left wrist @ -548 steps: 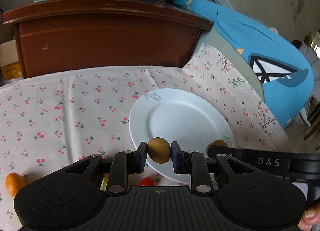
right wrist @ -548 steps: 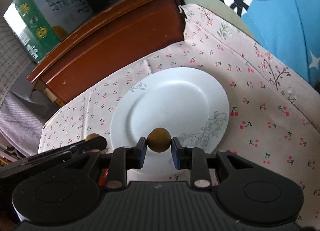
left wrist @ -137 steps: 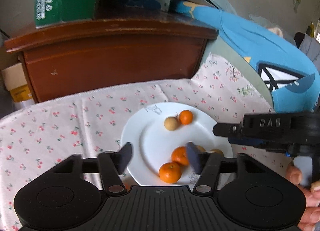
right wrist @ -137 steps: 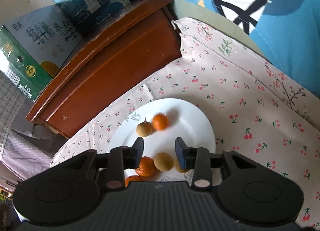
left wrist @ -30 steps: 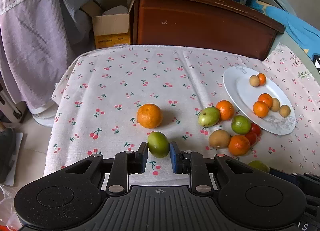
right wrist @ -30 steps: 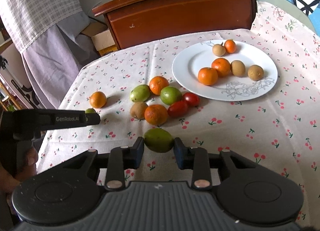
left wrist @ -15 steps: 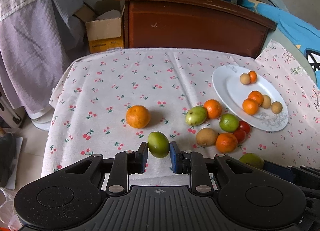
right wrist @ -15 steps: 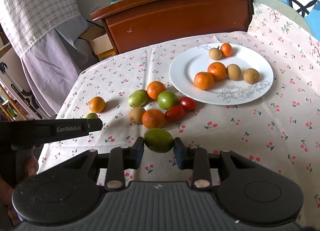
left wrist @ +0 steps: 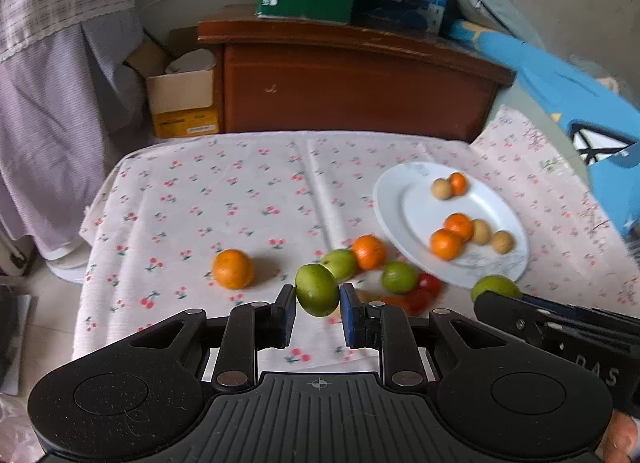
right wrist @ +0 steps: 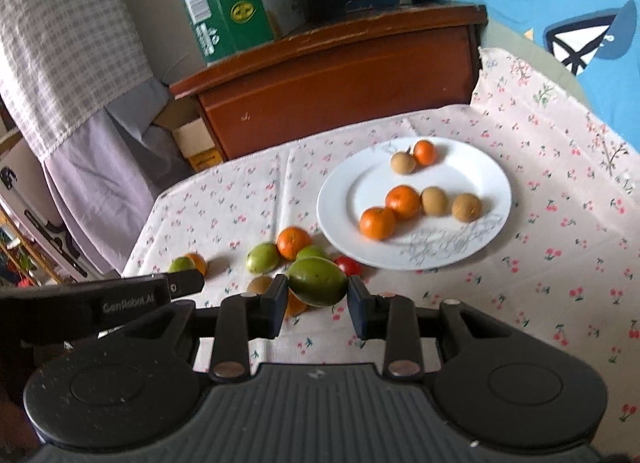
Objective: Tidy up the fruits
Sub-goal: 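Carry both green fruits onto the white plate and open both grippers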
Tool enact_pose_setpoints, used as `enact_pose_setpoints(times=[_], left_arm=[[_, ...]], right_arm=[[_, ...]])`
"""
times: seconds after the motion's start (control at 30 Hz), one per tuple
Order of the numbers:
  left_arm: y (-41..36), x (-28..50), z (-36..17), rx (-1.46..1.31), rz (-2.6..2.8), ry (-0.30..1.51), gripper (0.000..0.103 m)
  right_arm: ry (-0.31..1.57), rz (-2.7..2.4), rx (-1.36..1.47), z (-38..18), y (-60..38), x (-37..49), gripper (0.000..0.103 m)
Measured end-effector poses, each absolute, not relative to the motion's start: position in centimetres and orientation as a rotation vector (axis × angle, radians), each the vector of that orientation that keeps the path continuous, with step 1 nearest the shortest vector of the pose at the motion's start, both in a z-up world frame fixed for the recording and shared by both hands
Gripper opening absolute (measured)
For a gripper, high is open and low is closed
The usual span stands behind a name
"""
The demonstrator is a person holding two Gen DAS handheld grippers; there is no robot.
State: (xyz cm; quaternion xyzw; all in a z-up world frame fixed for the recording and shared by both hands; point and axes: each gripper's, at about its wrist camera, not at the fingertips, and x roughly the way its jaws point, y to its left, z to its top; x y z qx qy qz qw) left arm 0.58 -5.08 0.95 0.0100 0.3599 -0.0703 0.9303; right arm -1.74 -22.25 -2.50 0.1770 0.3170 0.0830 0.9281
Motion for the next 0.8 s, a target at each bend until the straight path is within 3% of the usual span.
enact_pose_setpoints(times=[0.43,0.8], left_arm=[[-8.4,1.0,5.2,0.065,-0.269,0.649,0.021],[-11.6,5.7,3.5,0.088,-0.375,0.718,0.021]], right_arm=[[0.6,0.141,0.42,1.0,-28.4,-0.5,0.032],[0.685,0.068,0.559,-0.9,-32.2,3.1,0.032]])
